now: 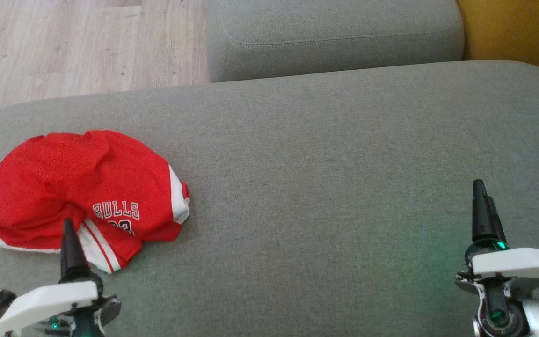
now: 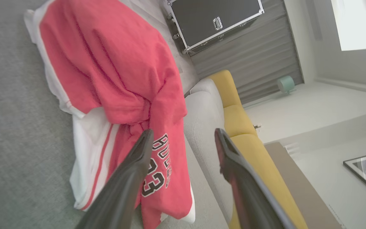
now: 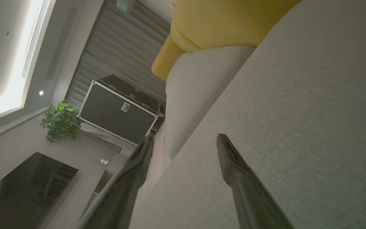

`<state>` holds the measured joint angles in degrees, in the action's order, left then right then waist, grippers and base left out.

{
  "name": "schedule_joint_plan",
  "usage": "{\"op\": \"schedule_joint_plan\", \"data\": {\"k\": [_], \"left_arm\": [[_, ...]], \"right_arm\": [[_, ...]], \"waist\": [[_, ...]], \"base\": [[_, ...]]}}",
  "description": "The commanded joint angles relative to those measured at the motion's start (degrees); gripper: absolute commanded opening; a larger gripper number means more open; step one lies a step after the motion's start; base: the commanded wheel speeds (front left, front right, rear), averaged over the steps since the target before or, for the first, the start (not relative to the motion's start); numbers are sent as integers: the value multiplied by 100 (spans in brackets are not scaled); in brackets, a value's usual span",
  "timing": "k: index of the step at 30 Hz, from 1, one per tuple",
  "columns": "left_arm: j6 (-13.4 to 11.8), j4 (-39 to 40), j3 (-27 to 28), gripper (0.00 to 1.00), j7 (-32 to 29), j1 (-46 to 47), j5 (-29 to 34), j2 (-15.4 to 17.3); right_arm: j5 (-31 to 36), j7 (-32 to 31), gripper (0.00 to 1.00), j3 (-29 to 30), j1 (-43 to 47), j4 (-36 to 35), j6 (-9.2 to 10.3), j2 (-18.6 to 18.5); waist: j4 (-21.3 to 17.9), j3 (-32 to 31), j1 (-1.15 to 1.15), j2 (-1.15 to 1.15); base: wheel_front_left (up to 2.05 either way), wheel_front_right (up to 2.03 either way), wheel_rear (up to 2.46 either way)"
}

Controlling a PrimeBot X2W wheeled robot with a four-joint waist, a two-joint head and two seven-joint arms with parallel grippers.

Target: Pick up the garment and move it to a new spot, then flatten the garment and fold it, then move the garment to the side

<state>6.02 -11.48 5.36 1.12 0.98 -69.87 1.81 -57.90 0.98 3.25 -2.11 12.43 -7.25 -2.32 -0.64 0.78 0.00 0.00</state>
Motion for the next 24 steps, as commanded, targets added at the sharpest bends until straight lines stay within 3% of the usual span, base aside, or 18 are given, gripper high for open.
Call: {"op": "schedule_joint_plan", "data": {"k": [1, 24], "left_arm": [[-16, 274, 2, 100, 54, 290, 208, 60], [-232, 583, -1014, 100, 444, 327, 3032, 147]], "right_arm": [[258, 72, 100, -94, -347, -261, -11, -32], [2778, 461, 100, -579, -413, -335, -15, -39]], "waist": [[0, 0, 0, 0], [-30, 44, 0, 0]], "base": [[0, 0, 0], [0, 0, 0]]}}
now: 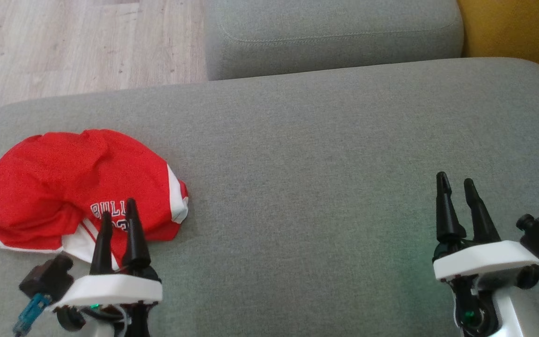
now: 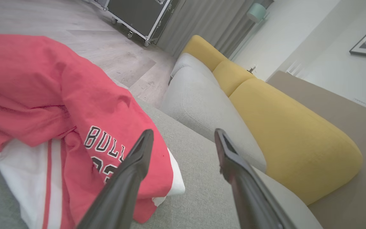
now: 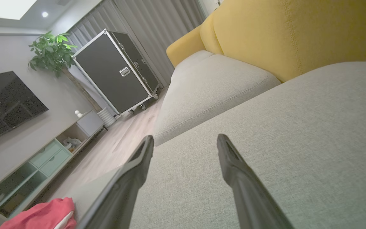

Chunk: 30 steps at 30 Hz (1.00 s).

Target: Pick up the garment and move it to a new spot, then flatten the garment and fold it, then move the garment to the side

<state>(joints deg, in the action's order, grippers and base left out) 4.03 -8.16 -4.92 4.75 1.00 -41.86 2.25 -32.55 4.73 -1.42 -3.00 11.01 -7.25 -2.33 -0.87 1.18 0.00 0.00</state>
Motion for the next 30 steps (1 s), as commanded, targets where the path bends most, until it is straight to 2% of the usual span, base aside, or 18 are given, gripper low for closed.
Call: {"op": "schedule_joint_plan", "data": {"k": [1, 15, 25, 30], "left_arm": [[-34, 251, 13, 100, 80, 325, 232, 103], [-399, 183, -553, 100, 318, 484, 1401, 367], [-864, 30, -1117, 100, 488, 629, 2297, 682], [-1197, -22, -1437, 100, 572, 703, 2742, 839]], "right_arm": [[242, 86, 100, -112, -324, -193, -15, -38], [1513, 323, 100, -256, -385, -230, -17, -42], [2403, 492, 100, -356, -424, -272, -19, -45], [2769, 576, 100, -456, -462, -315, -20, -46]], "waist": [[-8, 4, 0, 0], [-47, 54, 0, 0], [-43, 73, 0, 0], [-43, 87, 0, 0]], "base": [[0, 0, 0], [0, 0, 0], [0, 0, 0], [0, 0, 0]]}}
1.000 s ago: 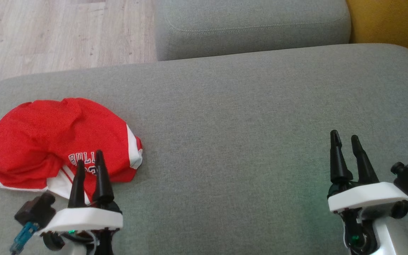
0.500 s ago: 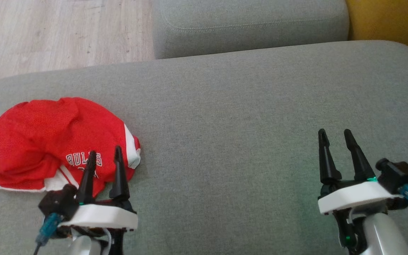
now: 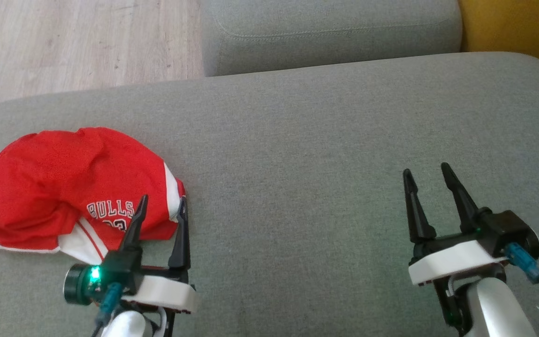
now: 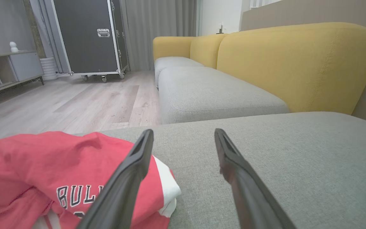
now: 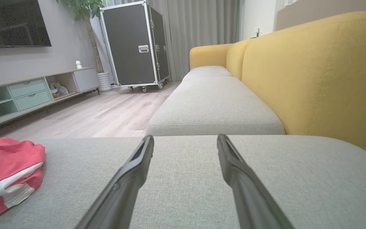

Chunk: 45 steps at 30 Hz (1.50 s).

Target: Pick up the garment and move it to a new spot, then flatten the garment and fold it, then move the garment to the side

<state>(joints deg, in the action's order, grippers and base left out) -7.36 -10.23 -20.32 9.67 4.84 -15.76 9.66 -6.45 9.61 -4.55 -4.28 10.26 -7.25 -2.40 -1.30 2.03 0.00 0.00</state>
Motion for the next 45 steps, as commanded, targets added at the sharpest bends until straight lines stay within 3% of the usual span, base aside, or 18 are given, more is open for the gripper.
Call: {"op": "schedule_joint_plan", "data": {"k": [1, 6, 10, 18, 19, 25, 39, 45], "left_arm": [[-98, 192, 50, 100, 97, 343, 188, 133], [-294, 256, -148, 100, 182, 404, 367, 244], [-306, 482, -54, 100, 250, 349, 150, 145], [86, 764, 507, 100, 369, 89, -63, -191], [234, 751, 657, 100, 403, 9, 27, -269], [567, 357, 783, 100, 505, -109, 521, -458], [834, 206, 1222, 100, 533, -150, 744, -657], [779, 236, 1420, 100, 533, -236, 817, -672]], "right_arm": [[230, 106, 100, -154, -341, -258, -20, -40], [529, 190, 100, -160, -342, -376, -21, -42], [184, 258, 100, -111, -304, -381, -22, -43], [-644, 376, 100, -107, -263, -119, -23, -45], [-796, 410, 100, -135, -267, 11, -23, -45], [-735, 512, 100, -208, -247, 350, -24, -47], [-689, 539, 100, -391, -298, 606, -24, -48], [-744, 539, 100, -629, -238, 632, -24, -48]], "waist": [[-2, 6, 0, 0], [-10, 30, 0, 0], [-14, 52, 0, 0], [-32, 46, 0, 0], [-47, 42, 0, 0], [-29, 8, 0, 0], [48, -93, 0, 0], [314, -185, 0, 0]], "base": [[0, 0, 0], [0, 0, 0], [0, 0, 0], [0, 0, 0], [0, 0, 0], [0, 0, 0], [0, 0, 0], [0, 0, 0]]}}
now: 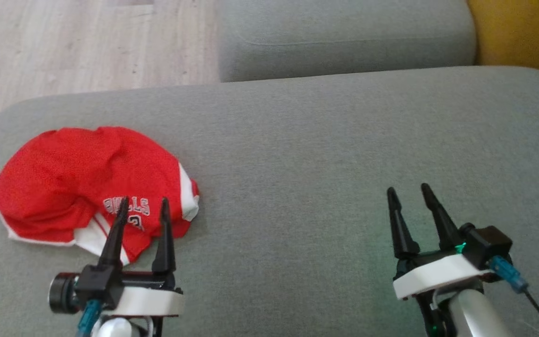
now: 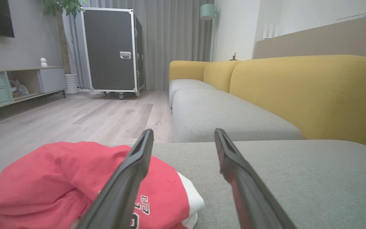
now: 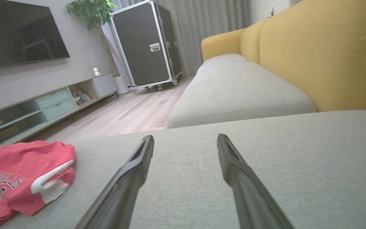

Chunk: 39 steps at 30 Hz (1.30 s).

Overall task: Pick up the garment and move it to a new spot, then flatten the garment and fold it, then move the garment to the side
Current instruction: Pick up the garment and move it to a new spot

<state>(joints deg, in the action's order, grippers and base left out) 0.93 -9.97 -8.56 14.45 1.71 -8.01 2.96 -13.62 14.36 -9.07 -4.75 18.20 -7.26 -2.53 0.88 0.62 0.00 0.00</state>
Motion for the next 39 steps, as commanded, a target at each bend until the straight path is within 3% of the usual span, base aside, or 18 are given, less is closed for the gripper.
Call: {"op": "schedule_joint_plan", "data": {"k": [1, 23, 31, 39], "left_arm": [[-56, 225, 275, 100, 55, 47, 53, -2], [-22, 468, 718, 100, 55, -437, 235, -8], [56, 547, 821, 100, 55, -503, 318, -8], [127, 580, 944, 100, 55, -545, 341, -8]], "right_arm": [[-37, 63, 100, -215, -180, -163, -23, -34], [-504, 63, 100, -964, 122, -188, -23, -34], [-664, 63, 100, -1227, 211, -201, -23, -34], [-712, 63, 100, -1322, 205, -258, -23, -34]], "waist": [[154, -65, 0, 0], [1715, -472, 0, 0], [2029, -595, 0, 0], [2049, -578, 0, 0]], "base": [[0, 0, 0], [0, 0, 0], [0, 0, 0], [0, 0, 0]]}}
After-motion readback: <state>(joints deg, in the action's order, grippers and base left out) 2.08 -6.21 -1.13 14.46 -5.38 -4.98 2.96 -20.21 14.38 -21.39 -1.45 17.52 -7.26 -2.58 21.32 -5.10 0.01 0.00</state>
